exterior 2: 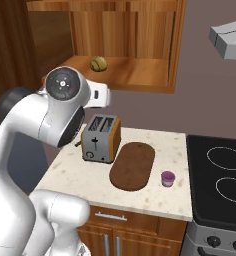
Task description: Pick the bread, place it on the cutting board, pick the jam, place it on the counter, and close the cabinet.
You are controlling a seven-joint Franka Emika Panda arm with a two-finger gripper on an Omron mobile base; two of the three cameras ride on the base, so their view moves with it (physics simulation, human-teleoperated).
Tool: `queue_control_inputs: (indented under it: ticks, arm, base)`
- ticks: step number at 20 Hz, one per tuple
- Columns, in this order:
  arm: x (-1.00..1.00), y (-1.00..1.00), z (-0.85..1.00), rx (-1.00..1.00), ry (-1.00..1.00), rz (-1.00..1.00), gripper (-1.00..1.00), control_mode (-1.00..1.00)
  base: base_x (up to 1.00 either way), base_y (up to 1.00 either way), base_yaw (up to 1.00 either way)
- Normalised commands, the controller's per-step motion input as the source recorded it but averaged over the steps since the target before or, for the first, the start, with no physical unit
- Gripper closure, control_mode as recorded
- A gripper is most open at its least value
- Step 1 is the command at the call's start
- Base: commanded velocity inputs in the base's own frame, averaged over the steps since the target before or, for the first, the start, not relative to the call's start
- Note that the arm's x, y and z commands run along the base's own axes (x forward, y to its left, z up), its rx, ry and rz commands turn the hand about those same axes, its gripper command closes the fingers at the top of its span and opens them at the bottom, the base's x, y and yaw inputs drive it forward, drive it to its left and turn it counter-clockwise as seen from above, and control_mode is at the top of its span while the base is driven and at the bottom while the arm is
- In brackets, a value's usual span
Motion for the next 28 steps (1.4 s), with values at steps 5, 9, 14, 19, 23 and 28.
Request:
queue_control_inputs:
  ticks: [5,9,14,19,23,28]
  arm:
    - [0.0,0.0,0.34,0.0,0.06,0.0,-1.0,-1.0]
    - [0.0,0.0,0.25,0.0,0.02,0.0,-1.0,-1.0]
    - [0.07,0.03,0.01,0.0,0.0,0.0,-1.0,-1.0]
    - [0.17,0.06,0.0,-0.03,0.0,0.0,-1.0,-1.0]
    - [0.38,0.16,0.0,-0.05,0.0,0.0,-1.0,-1.0]
    - [0.41,0.14,0.0,-0.04,0.0,0.0,-1.0,-1.0]
  base:
    - [0.0,0.0,0.0]
    - [0.0,0.0,0.0]
    - [0.0,0.0,0.0]
    - [0.0,0.0,0.0]
    - [0.0,0.0,0.0]
    - [0.0,0.0,0.0]
